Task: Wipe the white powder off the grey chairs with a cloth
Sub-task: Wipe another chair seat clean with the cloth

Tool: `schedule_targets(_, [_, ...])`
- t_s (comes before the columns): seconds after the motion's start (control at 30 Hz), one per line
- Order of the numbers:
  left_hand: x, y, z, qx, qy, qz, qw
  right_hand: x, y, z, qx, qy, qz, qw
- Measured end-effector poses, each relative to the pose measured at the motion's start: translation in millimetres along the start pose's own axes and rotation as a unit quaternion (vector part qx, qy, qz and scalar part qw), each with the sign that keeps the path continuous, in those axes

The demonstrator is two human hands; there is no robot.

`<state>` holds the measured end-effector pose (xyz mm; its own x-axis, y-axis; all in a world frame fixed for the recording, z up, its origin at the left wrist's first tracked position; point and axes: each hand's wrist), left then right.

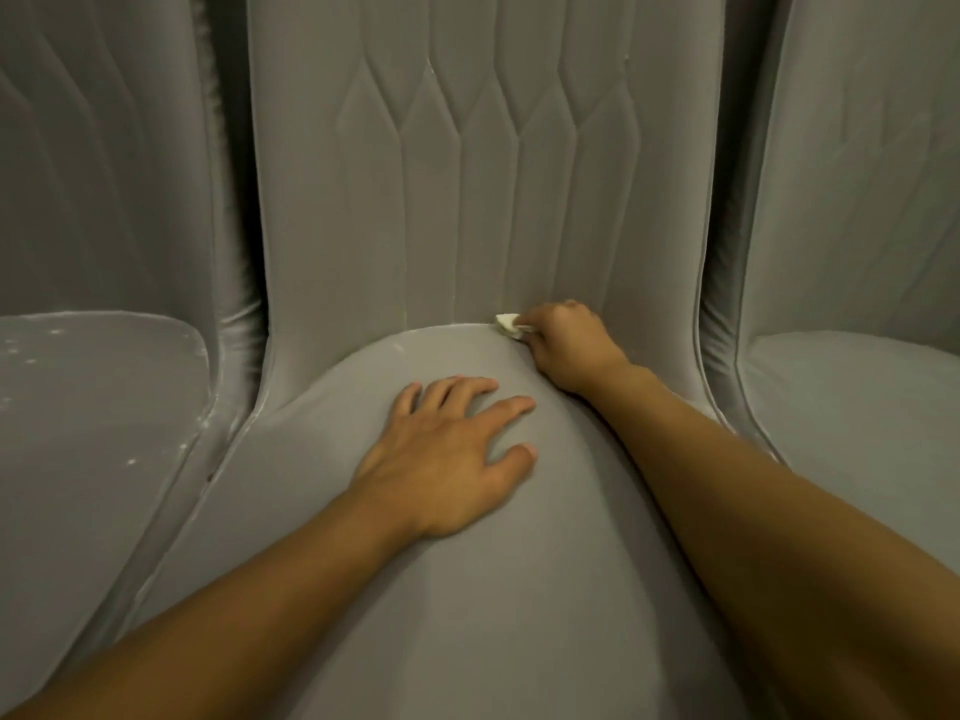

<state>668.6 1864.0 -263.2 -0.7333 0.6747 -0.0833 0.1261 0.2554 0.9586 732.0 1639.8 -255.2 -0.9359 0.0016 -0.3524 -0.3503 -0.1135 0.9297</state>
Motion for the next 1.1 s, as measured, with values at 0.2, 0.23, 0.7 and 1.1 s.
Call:
schedule_targets(0.2, [0.3, 3.1, 1.8, 0.006, 0.002, 0.003, 1.000, -5.8, 7.4, 7.3, 0.012, -0.059, 0.060, 0.996])
schedule_targets(0.23, [0.8, 3.3, 2.0, 0.005, 0.003, 0.006, 1.000, -2.7, 10.9, 4.3, 0.014, -0.067, 0.071, 0.995])
schedule_targets(0.7, [5.4, 3.9, -0.9, -0.011, 0.006, 0.020, 1.000, 131.4, 78.8, -32.9, 0.052, -0.131, 0.063, 0.988])
schedule_targets(1.1, [2.7, -0.3, 2.6, -0.004, 0.002, 0.023, 1.000, 128.7, 60.2, -39.1, -0.006, -0.021, -0.008, 1.000])
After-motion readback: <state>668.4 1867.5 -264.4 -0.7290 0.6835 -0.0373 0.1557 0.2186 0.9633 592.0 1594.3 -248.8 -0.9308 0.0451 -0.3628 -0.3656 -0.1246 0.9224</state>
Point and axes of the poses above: each hand's wrist, its own x-axis away from the middle knuckle, its own y-axis out of the back of the hand, z = x × y, and after that the axes turned 3 degrees about x, right-handed
